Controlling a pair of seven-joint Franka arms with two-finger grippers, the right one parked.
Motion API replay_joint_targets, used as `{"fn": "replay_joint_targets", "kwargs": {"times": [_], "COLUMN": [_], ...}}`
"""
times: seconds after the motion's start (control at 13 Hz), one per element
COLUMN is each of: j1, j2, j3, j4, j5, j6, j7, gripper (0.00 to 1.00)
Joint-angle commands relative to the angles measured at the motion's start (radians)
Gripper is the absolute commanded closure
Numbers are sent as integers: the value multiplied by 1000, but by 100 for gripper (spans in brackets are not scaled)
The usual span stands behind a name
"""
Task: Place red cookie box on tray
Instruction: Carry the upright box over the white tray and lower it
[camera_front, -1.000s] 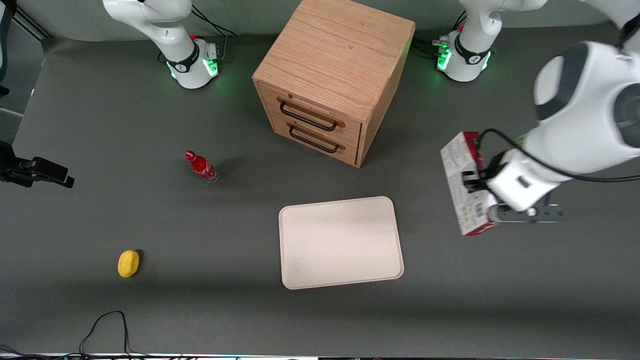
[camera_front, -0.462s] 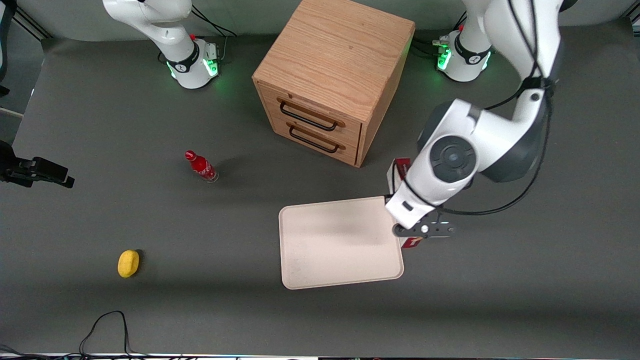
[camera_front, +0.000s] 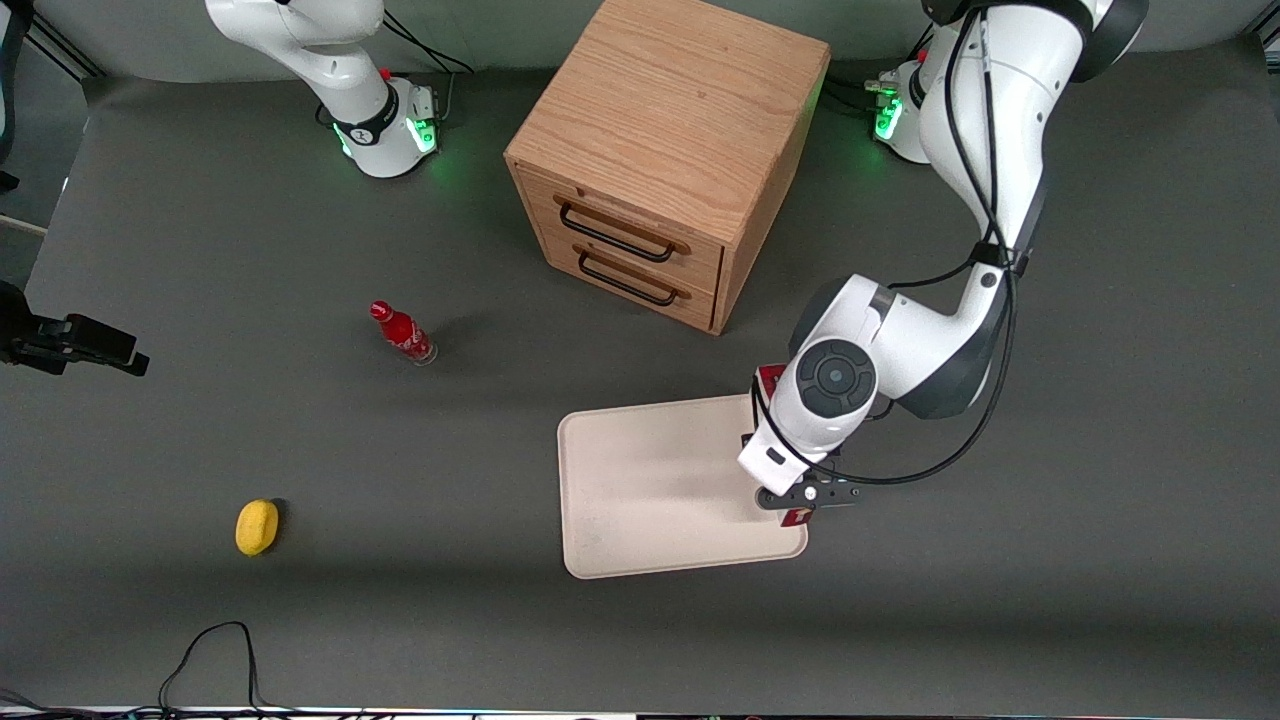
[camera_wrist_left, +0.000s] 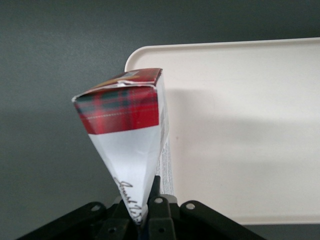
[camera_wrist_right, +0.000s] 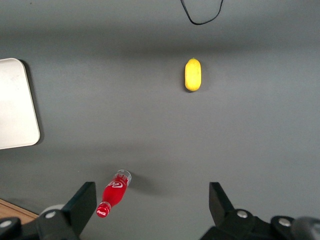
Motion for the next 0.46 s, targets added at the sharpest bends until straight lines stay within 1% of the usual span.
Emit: {"fn": "replay_joint_targets", "kwargs": {"times": [0.0, 0.38], "j1": [-18, -32], "j2": [35, 70], "j3": [28, 36], "j4": [28, 28], "j5": [13, 8], "j6": [11, 85], "j7": [-40, -41], "gripper": [100, 100]}}
